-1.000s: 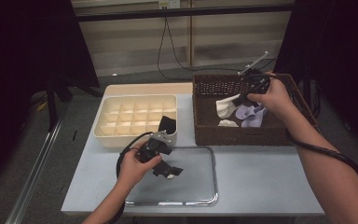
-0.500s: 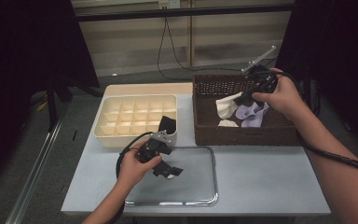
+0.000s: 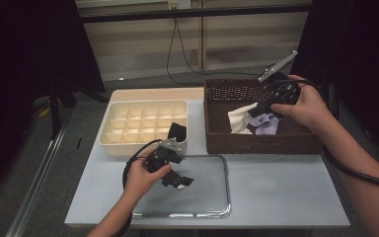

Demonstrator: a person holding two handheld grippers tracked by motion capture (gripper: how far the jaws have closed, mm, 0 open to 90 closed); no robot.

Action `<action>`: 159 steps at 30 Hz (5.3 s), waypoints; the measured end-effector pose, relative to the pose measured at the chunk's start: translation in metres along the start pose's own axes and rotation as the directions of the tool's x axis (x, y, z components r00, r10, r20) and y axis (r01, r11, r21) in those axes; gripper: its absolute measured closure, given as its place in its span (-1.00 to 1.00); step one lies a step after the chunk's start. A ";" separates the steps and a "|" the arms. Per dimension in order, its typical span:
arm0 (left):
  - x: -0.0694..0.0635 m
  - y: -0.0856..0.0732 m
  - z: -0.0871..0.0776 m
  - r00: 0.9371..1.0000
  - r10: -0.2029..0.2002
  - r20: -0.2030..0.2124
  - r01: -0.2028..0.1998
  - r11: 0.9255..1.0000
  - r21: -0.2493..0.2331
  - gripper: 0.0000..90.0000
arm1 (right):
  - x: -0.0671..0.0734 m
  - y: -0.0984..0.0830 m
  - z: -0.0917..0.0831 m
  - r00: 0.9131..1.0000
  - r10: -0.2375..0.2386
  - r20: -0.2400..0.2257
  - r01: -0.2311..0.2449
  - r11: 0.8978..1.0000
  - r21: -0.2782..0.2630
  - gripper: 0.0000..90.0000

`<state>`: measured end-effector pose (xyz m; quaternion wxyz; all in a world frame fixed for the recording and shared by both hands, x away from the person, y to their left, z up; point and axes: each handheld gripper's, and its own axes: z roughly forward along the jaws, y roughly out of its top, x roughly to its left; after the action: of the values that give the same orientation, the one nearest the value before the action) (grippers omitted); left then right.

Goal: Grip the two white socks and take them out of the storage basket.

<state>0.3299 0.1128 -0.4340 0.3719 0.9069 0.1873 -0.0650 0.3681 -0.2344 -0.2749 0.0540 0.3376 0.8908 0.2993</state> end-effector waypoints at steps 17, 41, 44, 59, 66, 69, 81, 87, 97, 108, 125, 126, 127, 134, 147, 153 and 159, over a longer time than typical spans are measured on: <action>-0.002 0.000 0.003 1.000 -0.006 -0.003 0.006 1.000 -0.006 -0.90 | 0.037 -0.008 0.007 0.995 -0.080 -0.060 0.080 0.997 -0.002 0.90; 0.000 -0.001 0.007 1.000 -0.004 0.010 0.004 1.000 0.009 -0.90 | -0.023 -0.010 0.057 0.998 0.042 0.043 -0.042 0.999 0.009 -0.47; 0.001 -0.001 0.007 1.000 -0.003 0.007 0.003 1.000 0.011 -0.90 | -0.032 -0.010 0.065 0.997 0.050 0.055 -0.051 0.999 0.014 -0.49; -0.001 -0.001 0.008 1.000 -0.004 0.008 0.003 1.000 0.025 -0.90 | -0.054 -0.010 0.105 0.996 0.044 0.078 -0.049 0.996 0.068 -0.49; 0.000 -0.002 0.008 1.000 0.001 -0.009 0.000 0.999 0.046 -0.90 | -0.062 -0.012 0.117 0.995 0.053 0.085 -0.060 0.995 0.083 -0.49; 0.001 -0.002 0.008 1.000 0.009 -0.001 -0.009 0.999 0.047 -0.90 | -0.065 -0.015 0.123 0.995 0.055 0.088 -0.063 0.994 0.090 -0.49; 0.002 -0.003 0.007 1.000 -0.005 -0.014 0.006 0.999 0.046 -0.90 | -0.067 -0.016 0.146 0.996 0.048 0.079 -0.056 0.992 0.114 -0.47; 0.003 -0.004 0.008 1.000 -0.005 -0.004 0.005 0.999 0.040 -0.90 | -0.067 -0.018 0.154 0.996 0.050 0.069 -0.058 0.990 0.127 -0.46; 0.004 -0.004 0.006 1.000 -0.005 -0.017 0.005 0.999 0.043 -0.90 | -0.070 -0.021 0.165 0.997 0.052 0.054 -0.060 0.987 0.149 -0.39; 0.005 -0.004 0.006 1.000 -0.008 -0.006 0.009 0.999 0.038 -0.90 | -0.070 -0.025 0.174 0.999 0.034 0.039 -0.041 0.981 0.191 -0.25; 0.005 -0.004 0.007 1.000 -0.016 -0.011 0.017 0.999 0.034 -0.90 | -0.070 -0.028 0.183 1.000 0.015 -0.013 -0.011 0.969 0.247 0.54; 0.005 -0.004 0.007 1.000 -0.015 -0.010 0.015 0.999 0.033 -0.90 | -0.070 -0.028 0.183 0.999 0.030 -0.030 -0.022 0.969 0.245 0.59; 0.005 -0.004 0.007 1.000 -0.016 -0.010 0.016 0.999 0.034 -0.90 | -0.070 -0.028 0.183 0.999 0.022 -0.030 -0.014 0.968 0.250 0.60; 0.005 -0.004 0.005 1.000 -0.003 -0.021 0.004 0.999 0.044 -0.90 | -0.069 -0.025 0.179 0.999 0.034 -0.027 -0.026 0.969 0.247 0.80; 0.006 -0.004 0.005 1.000 -0.016 -0.010 0.017 0.999 0.029 -0.89 | -0.072 -0.008 0.144 0.998 0.064 -0.010 -0.061 0.984 0.165 0.83; 0.006 -0.004 0.005 1.000 -0.016 -0.010 0.016 0.999 0.029 -0.90 | -0.070 0.002 0.123 0.996 0.085 -0.007 -0.083 0.989 0.126 0.83; 0.006 -0.004 0.005 1.000 -0.013 -0.011 0.014 1.000 0.026 -0.90 | -0.068 0.006 0.102 0.996 0.094 -0.006 -0.093 0.991 0.094 0.83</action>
<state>0.3339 0.1137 -0.4414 0.3586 0.9107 0.1947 -0.0649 0.4536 -0.2232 -0.3619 0.0194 0.3797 0.8872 0.2613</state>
